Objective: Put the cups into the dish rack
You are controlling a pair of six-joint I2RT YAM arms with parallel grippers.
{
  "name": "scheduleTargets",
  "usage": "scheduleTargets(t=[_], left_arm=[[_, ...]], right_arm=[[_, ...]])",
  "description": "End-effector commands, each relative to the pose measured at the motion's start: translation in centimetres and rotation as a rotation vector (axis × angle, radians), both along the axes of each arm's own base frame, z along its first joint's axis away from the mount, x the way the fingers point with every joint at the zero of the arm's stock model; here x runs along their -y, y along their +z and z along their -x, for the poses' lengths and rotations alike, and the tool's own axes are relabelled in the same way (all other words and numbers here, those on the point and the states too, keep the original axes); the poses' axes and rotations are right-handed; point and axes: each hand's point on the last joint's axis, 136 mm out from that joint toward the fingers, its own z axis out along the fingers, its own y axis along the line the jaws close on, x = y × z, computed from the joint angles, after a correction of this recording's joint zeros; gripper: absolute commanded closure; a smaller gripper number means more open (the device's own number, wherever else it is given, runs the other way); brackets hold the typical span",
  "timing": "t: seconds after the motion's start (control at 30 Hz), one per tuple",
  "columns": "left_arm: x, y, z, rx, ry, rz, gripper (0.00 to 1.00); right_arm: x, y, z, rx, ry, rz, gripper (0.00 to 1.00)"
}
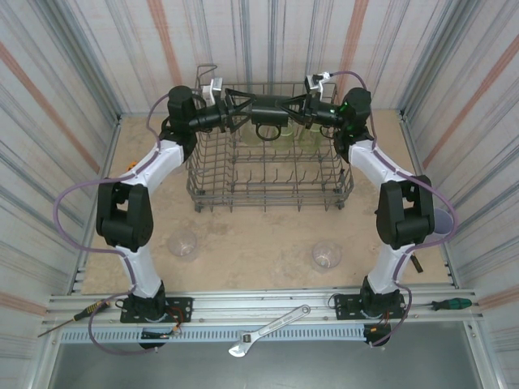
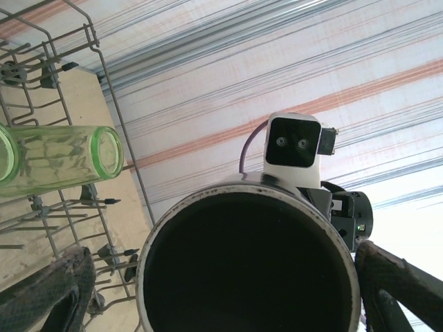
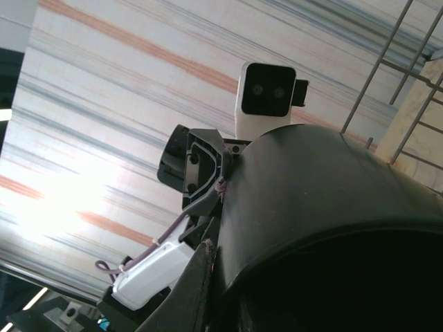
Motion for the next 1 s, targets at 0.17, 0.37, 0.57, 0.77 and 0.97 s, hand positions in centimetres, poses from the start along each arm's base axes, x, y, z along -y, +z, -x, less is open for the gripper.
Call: scheduleTargets(t=[0.17, 0.37, 0.57, 0.77, 0.97], left_arm=[[1.1, 0.3, 1.2, -0.023, -0.054, 0.045, 0.01], [1.4, 0.6, 1.6, -0.02, -0.066, 0.052, 0.01], [1.6, 0.6, 1.8, -0.013, -0.075, 0.055, 0.07], [1.7, 1.0, 1.9, 0.0, -0.088, 0.059, 0.21], [1.8, 0.9, 1.8, 0.001, -0.099, 0.055, 0.25]], right_arm=[[-1.3, 4.3, 1.1, 0.181, 0.011, -0.048, 1.0], [-1.5, 4.0, 0.3, 0.172, 0.014, -0.058, 1.0], [-1.6, 3.9, 0.2, 0.151, 0.017, -0.083, 1.0], [-1.9, 3.2, 0.3, 0.138, 0.026, -0.082, 1.0], [-2.5, 2.9, 0.4, 0.127, 0.05, -0.077, 1.0]])
